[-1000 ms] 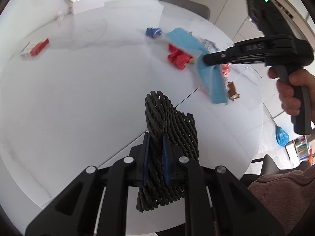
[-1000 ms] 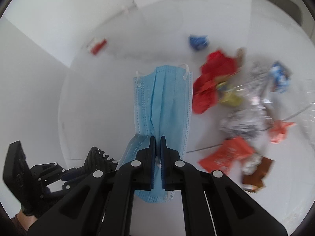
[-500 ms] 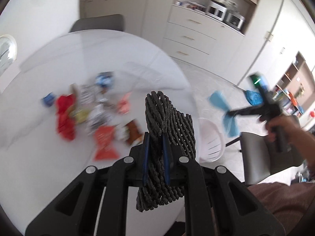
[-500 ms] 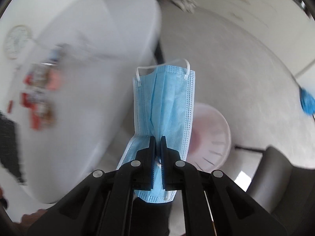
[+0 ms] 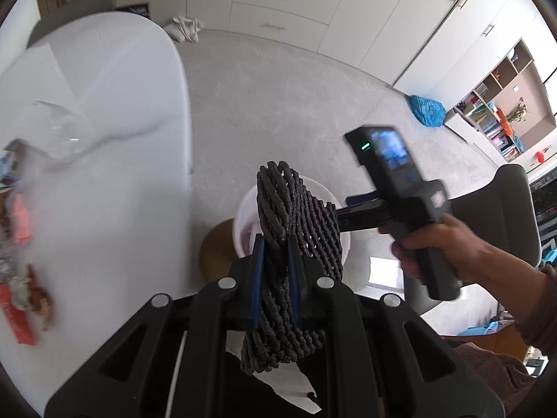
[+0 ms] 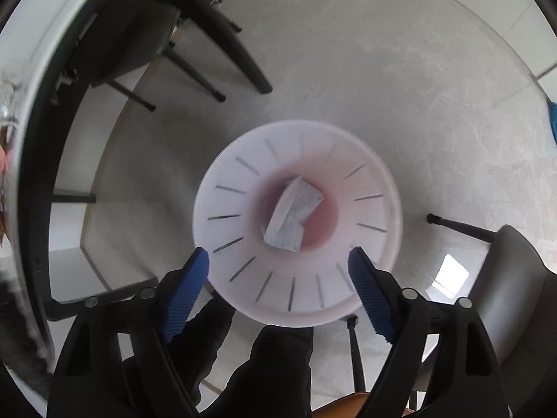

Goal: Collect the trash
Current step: 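Drop the mask into the white bin with the right tool while the left tool drops the net, then grasp the red snack wrapper with the left tool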

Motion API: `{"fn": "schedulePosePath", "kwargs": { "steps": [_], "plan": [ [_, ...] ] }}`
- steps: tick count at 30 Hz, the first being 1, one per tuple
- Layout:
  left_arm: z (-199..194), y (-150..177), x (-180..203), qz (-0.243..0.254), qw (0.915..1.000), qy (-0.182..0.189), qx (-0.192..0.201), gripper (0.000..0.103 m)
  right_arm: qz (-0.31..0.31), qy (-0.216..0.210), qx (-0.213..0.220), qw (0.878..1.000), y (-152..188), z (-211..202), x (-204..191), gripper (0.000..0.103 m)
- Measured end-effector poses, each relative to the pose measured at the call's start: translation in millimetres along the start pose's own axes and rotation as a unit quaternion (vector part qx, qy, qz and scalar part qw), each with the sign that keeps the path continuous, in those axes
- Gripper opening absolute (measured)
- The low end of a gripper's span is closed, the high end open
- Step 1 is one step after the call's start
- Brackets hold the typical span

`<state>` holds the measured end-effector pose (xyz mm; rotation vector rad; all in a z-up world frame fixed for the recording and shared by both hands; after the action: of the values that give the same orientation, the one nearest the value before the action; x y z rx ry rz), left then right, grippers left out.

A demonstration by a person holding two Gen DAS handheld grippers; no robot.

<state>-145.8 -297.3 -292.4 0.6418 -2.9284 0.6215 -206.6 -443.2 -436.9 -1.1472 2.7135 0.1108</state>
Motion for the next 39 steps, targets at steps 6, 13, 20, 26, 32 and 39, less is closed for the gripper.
{"fn": "schedulePosePath", "kwargs": {
  "steps": [6,13,20,26,32,39],
  "plan": [
    [71,-14,23,-0.006,0.9989,0.023,-0.04,0.02,0.02,0.011,0.045,0.999,-17,-62,43,0.087],
    [116,-11,27,-0.01,0.9966,0.009,-0.081,0.065,0.035,0.009,0.073,0.997,-28,-98,72,0.088],
    [50,-28,6,-0.051,0.9976,-0.034,-0.032,0.067,-0.008,-0.013,0.114,0.993,-47,-140,41,0.088],
    [-72,-37,-49,-0.145,0.9791,-0.123,0.072,0.087,-0.09,-0.058,0.179,0.978,-58,-201,-31,0.095],
    [-162,13,-108,-0.246,0.9402,-0.2,0.124,0.093,-0.191,-0.099,0.21,0.954,-47,-230,-123,0.096],
    [-192,111,-167,-0.325,0.9048,-0.251,0.115,0.095,-0.276,-0.135,0.216,0.927,-21,-236,-221,0.096]
  ]
}}
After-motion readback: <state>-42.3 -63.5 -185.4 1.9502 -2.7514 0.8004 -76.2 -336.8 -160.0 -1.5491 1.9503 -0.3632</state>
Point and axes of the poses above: each gripper's, at about its wrist camera, not at the fingertips, and z roughly the way its jaws point, x to its right, y to its underside, the point moved 10 cm from there along z, roughly the way its jaws point, and after that the axes turned 10 degrees about z, right-handed, at the moved point
